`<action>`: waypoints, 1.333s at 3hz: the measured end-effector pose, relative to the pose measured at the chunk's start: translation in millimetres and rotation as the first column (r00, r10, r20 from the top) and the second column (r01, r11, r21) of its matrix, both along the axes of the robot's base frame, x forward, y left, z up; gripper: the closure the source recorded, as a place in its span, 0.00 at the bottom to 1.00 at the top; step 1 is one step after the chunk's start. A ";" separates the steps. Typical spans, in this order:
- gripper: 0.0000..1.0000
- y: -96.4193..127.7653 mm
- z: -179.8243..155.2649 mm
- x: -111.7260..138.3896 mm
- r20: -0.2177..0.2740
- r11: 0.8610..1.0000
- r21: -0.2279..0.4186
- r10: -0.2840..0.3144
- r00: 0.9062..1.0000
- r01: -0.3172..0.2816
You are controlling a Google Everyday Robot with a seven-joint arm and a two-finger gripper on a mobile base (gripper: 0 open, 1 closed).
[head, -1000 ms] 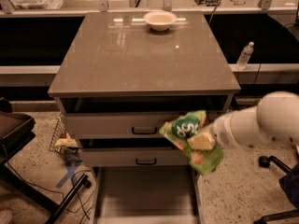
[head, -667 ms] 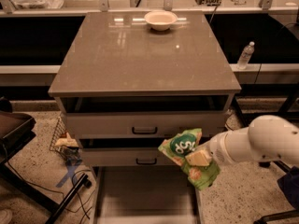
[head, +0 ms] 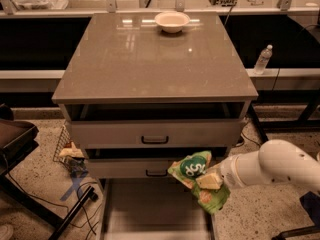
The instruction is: Place green rice chip bag into bottom drawer
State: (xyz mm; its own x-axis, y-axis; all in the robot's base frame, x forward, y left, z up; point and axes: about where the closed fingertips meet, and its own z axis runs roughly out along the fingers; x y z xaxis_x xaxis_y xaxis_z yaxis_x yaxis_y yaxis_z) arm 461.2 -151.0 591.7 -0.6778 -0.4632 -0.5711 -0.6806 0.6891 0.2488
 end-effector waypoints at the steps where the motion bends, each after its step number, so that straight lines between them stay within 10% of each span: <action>1: 1.00 3.8 -43.7 1.9 -0.002 0.999 0.034 0.000 1.000 0.000; 2: 1.00 -3.5 -102.8 1.7 0.022 0.995 0.099 -0.034 0.999 0.032; 4: 1.00 -0.6 -245.9 -2.0 -0.088 0.972 0.211 -0.090 0.992 0.106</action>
Offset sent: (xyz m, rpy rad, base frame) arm -0.0088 -0.0135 -0.2277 0.2511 -0.0100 -0.0956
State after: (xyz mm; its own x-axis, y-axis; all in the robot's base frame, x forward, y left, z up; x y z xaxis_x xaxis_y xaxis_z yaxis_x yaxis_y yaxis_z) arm 459.2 -151.6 345.7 -0.7597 -0.2645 -0.5941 -0.5853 0.6763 0.4472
